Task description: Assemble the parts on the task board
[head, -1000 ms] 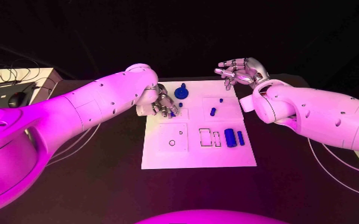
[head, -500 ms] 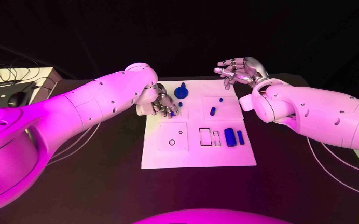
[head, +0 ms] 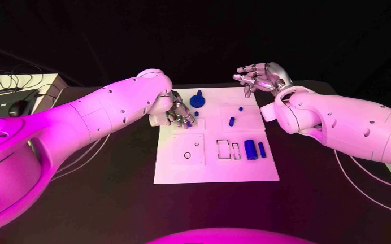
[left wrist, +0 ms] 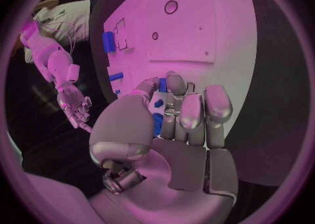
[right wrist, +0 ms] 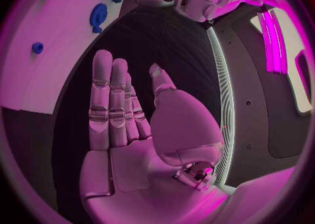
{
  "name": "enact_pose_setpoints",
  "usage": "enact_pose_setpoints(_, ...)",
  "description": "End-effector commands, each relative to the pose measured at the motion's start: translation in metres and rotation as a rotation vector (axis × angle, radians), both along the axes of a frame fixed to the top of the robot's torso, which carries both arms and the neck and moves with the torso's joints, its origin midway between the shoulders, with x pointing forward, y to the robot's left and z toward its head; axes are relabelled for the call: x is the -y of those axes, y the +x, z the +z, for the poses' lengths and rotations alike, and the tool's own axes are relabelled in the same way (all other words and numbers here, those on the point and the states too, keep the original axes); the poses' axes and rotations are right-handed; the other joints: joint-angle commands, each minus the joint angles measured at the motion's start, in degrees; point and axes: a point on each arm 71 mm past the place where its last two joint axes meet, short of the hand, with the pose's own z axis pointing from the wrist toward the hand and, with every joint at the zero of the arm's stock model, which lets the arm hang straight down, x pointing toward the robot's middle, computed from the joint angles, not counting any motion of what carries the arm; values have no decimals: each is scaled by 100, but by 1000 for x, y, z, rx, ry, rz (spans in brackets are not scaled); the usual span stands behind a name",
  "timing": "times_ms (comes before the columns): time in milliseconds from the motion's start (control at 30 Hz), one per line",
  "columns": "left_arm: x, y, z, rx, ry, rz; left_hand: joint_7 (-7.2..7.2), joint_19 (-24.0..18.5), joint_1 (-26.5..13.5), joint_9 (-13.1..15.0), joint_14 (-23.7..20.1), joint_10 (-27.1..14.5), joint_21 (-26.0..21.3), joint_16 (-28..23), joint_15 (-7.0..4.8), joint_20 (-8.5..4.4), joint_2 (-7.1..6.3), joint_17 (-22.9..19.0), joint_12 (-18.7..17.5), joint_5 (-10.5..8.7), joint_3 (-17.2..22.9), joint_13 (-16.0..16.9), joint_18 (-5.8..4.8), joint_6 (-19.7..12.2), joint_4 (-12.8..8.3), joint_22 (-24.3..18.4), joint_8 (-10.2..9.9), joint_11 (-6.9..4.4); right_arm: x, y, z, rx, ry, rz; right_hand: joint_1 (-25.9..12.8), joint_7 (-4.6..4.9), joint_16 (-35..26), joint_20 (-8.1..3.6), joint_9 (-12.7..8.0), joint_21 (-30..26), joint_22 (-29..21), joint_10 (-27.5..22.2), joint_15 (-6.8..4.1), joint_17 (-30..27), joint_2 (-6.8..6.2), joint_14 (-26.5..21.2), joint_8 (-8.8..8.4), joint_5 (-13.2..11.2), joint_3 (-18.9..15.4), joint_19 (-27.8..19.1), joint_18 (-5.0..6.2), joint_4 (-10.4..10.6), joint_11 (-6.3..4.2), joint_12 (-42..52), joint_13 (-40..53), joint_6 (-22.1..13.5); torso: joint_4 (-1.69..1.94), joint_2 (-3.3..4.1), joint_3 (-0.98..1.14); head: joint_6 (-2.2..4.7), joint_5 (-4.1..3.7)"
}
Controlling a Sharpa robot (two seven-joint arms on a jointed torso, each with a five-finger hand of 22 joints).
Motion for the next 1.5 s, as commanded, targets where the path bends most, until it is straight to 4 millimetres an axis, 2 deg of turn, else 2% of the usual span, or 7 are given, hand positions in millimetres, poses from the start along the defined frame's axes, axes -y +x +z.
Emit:
enact_pose_setpoints(33, 3, 0, 1, 23, -22, 7, -58, 8, 122, -10, 8, 26, 38, 23, -7, -20, 62, 5, 8, 1, -27, 8, -118, 13, -1, -4, -11, -37, -1, 0, 1, 8, -1, 15, -21, 29, 19, -17, -2, 35, -4, -14, -14, -5, 1, -43, 34, 20, 27, -21, 59, -1, -11, 19, -5, 0, -2, 2, 0, 7, -10)
enact_pose_setpoints(1000, -2, 1, 2, 38, -12, 14, -78, -5, 101, -48, 0, 2, 29, 5, -16, -40, -124, -25, 23, -29, -638, 11, -114, 46, 355, -44, -9, -43, -1, 0, 0, 8, -3, 15, -25, 29, 25, -18, -1, 42, -7, -9, -15, -9, 4, -40, 30, 22, 25, -20, 59, -7, -12, 22, -8, 3, 2, -1, -5, 20, -24)
enact_pose_setpoints(1167, -2, 1, 2, 38, -13, 14, -72, -6, 316, -59, -3, -14, 26, -2, -23, -41, 67, -33, 31, -17, -1143, 1, -113, 27, 375, -52, -15, -44, 0, 0, 0, 8, -3, 15, -25, 29, 25, -18, -1, 42, -7, -9, -15, -9, 4, -40, 30, 22, 25, -20, 59, -7, -12, 22, -8, 3, 2, -3, -3, 24, -22)
enact_pose_setpoints(1267, -3, 1, 1, 34, -20, 14, -51, -18, 568, -84, -6, -38, 12, -11, -30, -37, 113, -44, 13, 24, -787, -10, -110, -25, 230, -62, -47, -39, 0, 0, 0, 8, -3, 15, -25, 29, 25, -18, -1, 42, -7, -9, -15, -9, 4, -40, 30, 22, 25, -20, 59, -7, -12, 22, -8, 3, 3, -3, -3, 25, -22)
enact_pose_setpoints(1333, -3, 1, 1, 30, -27, 16, -25, -32, 568, -96, -8, -55, -8, -27, -20, -22, -77, -62, -15, 26, -25, -32, -99, -66, 77, -77, -59, -21, 0, 0, 0, 8, -3, 15, -25, 29, 25, -18, -1, 42, -7, -9, -15, -9, 4, -40, 30, 22, 25, -20, 59, -7, -12, 22, -8, 3, 3, -3, -2, 26, -22)
enact_pose_setpoints(1367, -3, 1, 1, 29, -31, 16, -27, -45, 151, -29, -7, -21, -21, -38, -20, 12, -412, -74, -2, -11, 925, -39, -84, -58, -16, -87, 19, -24, 0, 0, 0, 8, -3, 15, -25, 29, 25, -18, -1, 42, -7, -9, -15, -9, 4, -40, 30, 22, 25, -20, 59, -7, -12, 22, -8, 3, 2, -2, 0, 31, -20)
enact_pose_setpoints(1500, -2, 1, 1, 25, -51, 19, 33, -69, 235, 37, -19, -68, -52, -67, 5, 19, -250, -110, -31, 0, 1185, -59, -64, -150, -233, -111, 38, -4, 0, 0, 0, 8, -3, 15, -25, 29, 25, -18, -1, 42, -7, -9, -15, -9, 4, -40, 30, 22, 25, -20, 59, -7, -12, 22, -8, 3, 1, -3, -1, 31, -17)
